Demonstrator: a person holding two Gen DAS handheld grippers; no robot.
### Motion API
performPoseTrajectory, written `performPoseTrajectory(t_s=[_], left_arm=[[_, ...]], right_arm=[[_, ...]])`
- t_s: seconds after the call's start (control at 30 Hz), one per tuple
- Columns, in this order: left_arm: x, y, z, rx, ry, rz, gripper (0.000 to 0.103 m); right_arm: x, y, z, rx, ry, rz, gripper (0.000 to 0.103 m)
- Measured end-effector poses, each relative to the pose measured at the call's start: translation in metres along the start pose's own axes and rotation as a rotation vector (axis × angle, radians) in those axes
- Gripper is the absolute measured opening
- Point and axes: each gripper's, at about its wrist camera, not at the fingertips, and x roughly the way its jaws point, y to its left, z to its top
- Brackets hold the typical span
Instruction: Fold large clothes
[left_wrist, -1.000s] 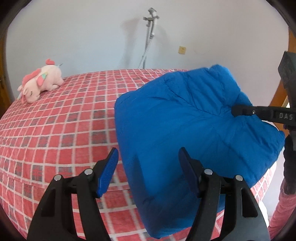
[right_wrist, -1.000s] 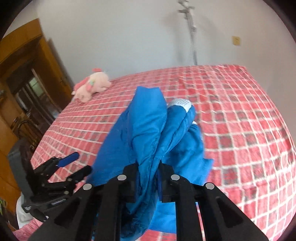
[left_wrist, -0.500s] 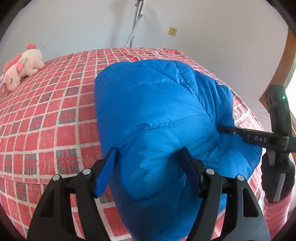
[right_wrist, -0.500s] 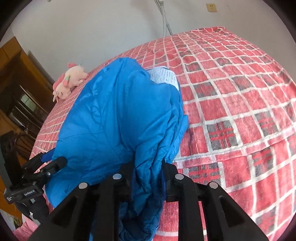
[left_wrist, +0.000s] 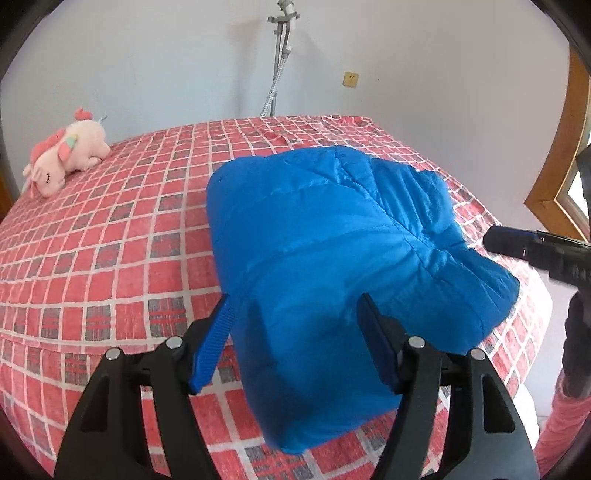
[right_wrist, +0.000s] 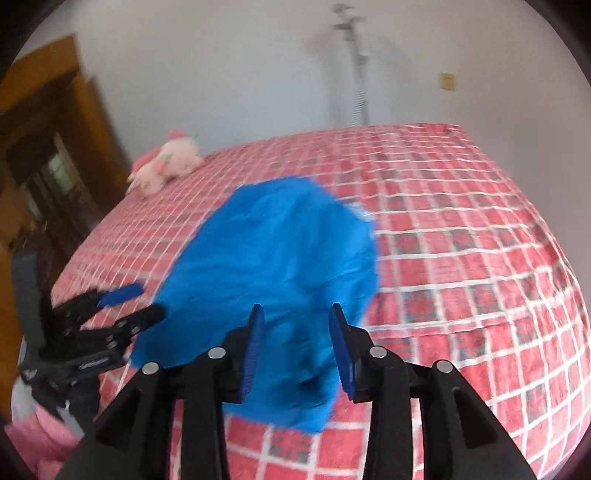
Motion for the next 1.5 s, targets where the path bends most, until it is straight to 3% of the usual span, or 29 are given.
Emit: performPoseTrajectory(t_s=[0.2, 0.43, 0.67, 0.87, 1.0, 1.23, 1.33, 1.5], left_arm=[[0.001, -0.008, -0.006, 0.029, 0.001, 0.019, 0.067], [0.015, -0.003, -0.013, 0.006, 0.043, -0.027, 0.069], [0.026, -0.001, -0.022, 0.015, 0.037, -0.034, 0.071], [0.02, 0.021, 0.004, -0.034, 0.111, -0.14, 0.069], [0.019, 0.032, 0.047, -0.014, 0.088, -0.137, 0.069], [0.09, 0.031, 0.114, 0.01, 0.15, -0.121, 0.069], [0.126, 0.034, 0.121, -0.001, 0.207, -0.106, 0.07], [0.162, 0.044, 0.117, -0.025, 0.279, -0.159, 0.07]], right_arm=[[0.015, 0.015, -0.013, -0.067, 0.05, -0.037, 0.03], [0.039, -0.004, -0.032, -0.025, 0.13, -0.037, 0.03], [0.054, -0.011, -0.05, 0.012, 0.125, -0.032, 0.03], [0.027, -0.012, -0.023, 0.009, 0.111, 0.024, 0.035], [0.014, -0.004, 0.021, -0.033, 0.046, -0.008, 0.037], [0.079, -0.019, 0.081, 0.017, 0.117, -0.071, 0.034], [0.107, -0.046, 0.083, 0.1, 0.161, -0.059, 0.032], [0.134, -0.075, 0.066, 0.179, 0.2, -0.025, 0.02]])
